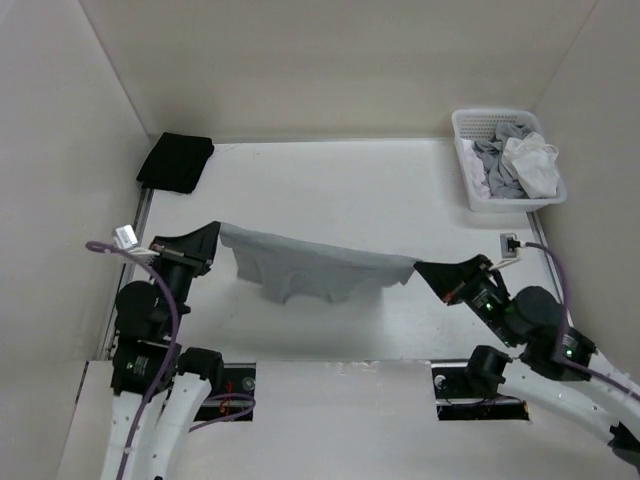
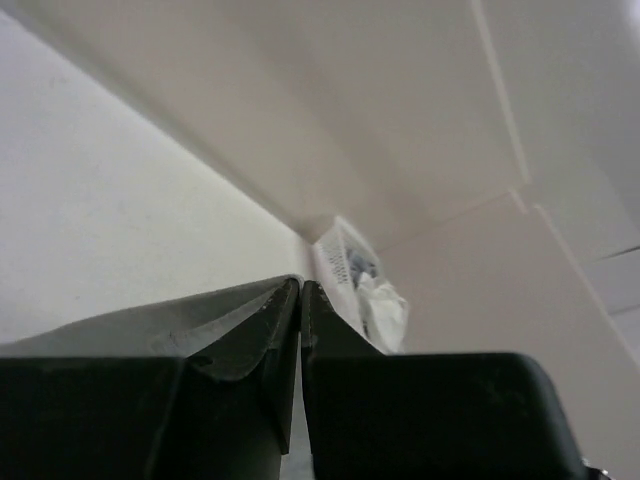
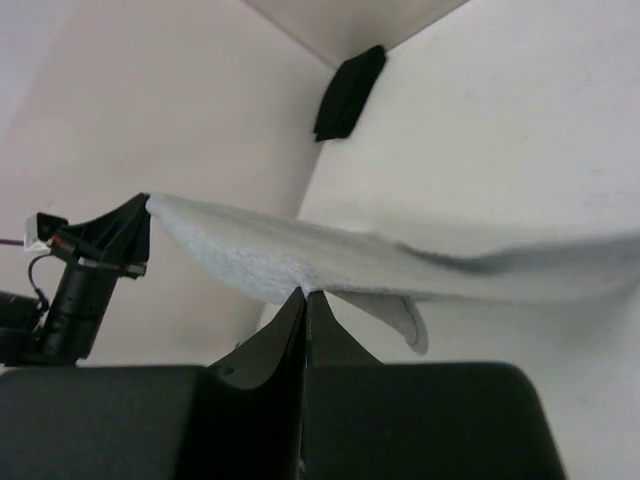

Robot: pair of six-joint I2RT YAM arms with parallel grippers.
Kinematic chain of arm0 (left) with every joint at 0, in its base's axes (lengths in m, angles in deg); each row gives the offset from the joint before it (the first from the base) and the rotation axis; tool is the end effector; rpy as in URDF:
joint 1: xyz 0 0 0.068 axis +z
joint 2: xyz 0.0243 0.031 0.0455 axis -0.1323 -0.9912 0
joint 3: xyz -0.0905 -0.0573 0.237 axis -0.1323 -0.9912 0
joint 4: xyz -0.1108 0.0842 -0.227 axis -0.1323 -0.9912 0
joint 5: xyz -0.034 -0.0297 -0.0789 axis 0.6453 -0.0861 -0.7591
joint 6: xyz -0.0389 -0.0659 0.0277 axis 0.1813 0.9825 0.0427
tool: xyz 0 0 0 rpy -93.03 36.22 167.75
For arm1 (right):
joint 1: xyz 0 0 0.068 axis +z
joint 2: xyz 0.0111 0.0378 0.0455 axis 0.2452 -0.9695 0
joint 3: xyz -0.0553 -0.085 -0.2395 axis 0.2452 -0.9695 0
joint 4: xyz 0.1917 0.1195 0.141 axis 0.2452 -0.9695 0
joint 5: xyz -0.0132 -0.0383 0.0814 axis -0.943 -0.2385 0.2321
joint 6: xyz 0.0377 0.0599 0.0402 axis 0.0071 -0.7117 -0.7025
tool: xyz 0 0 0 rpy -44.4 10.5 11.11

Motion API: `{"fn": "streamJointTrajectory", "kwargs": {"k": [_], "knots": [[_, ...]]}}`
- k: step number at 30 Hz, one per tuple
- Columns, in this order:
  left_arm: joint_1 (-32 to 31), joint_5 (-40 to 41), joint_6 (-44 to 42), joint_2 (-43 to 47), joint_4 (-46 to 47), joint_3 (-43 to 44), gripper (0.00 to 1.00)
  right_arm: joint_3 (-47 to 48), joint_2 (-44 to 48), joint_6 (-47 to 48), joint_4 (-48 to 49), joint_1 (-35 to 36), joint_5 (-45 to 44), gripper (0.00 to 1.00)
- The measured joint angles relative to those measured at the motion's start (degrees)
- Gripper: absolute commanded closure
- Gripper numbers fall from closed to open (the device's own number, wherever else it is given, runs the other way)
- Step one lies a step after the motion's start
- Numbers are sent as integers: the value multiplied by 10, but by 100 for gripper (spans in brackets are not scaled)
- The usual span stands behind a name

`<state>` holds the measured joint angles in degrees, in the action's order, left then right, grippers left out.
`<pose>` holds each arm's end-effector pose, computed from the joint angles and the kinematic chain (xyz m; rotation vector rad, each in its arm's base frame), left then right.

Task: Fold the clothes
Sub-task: Fold the tank top

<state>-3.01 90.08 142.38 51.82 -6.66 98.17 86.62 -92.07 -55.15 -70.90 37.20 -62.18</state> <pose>0.1437 -0.0221 0.3415 -0.6650 1.4205 -0.8868 0.1122 0.1048 0.3170 0.2647 1.6666 1.1334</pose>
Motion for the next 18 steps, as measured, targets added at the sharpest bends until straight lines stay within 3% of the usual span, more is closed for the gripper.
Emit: {"fn": "streamJointTrajectory", "kwargs": {"k": [6, 9, 13, 18], "knots": [[-17, 0, -4, 9, -44, 102, 99, 120, -15, 15, -115, 212, -181, 99], [-17, 2, -9, -33, -35, 104, 99, 155, -81, 63, -111, 223, -242, 99], [-14, 5, -12, -160, 30, 73, 99, 155, -182, 120, -47, 57, -179, 100], [13, 16, -7, -382, 117, 31, 99, 138, -382, 126, 92, -198, 13, 100]]}}
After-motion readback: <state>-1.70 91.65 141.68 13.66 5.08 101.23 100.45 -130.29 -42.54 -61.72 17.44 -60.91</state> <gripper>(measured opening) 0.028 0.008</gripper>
